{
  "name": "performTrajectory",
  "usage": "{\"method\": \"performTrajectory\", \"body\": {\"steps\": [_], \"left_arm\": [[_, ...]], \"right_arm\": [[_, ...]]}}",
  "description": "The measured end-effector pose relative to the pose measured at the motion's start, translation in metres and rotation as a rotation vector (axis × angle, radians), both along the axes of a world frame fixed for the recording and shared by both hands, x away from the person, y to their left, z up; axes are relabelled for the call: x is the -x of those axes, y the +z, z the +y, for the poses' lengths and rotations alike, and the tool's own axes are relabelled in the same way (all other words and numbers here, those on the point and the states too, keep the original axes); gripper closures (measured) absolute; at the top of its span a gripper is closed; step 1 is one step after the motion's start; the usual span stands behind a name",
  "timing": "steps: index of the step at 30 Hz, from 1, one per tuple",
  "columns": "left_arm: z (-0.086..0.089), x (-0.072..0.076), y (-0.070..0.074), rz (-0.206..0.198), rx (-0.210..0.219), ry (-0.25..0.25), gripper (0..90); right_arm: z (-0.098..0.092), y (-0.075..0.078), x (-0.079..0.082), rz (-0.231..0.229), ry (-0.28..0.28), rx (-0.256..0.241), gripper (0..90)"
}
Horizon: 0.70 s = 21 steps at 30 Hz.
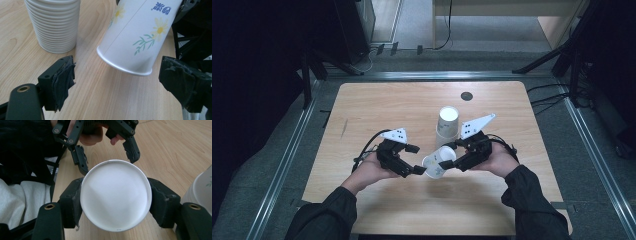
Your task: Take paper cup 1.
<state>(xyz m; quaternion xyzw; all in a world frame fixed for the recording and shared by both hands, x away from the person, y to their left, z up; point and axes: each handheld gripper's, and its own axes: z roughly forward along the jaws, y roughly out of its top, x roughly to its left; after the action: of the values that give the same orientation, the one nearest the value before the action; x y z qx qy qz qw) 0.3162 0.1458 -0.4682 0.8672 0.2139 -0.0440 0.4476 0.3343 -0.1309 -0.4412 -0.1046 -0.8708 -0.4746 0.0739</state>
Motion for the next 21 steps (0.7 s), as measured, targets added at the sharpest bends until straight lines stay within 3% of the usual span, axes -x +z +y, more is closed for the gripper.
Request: {"method": "performTrajectory", "body": {"steps": [7,12,21], "left_arm": [[-0.008,-0.001,-0.001,-0.013,-0.012,-0.033,13.4],[-0.012,-0.002,-0.001,-0.008,0.012,-0.056,14.1],[-0.018,0.000,-0.004,0.000,0.009,-0.095,14.7]], "right_arm": [[0.000,-0.003,0.001,0.011,-0.008,-0.018,35.0],[0.004,-0.005,0.001,0.023,-0.007,-0.040,35.1],[0.008,-0.008,0.001,0.031,-0.001,-0.048,35.1]]}}
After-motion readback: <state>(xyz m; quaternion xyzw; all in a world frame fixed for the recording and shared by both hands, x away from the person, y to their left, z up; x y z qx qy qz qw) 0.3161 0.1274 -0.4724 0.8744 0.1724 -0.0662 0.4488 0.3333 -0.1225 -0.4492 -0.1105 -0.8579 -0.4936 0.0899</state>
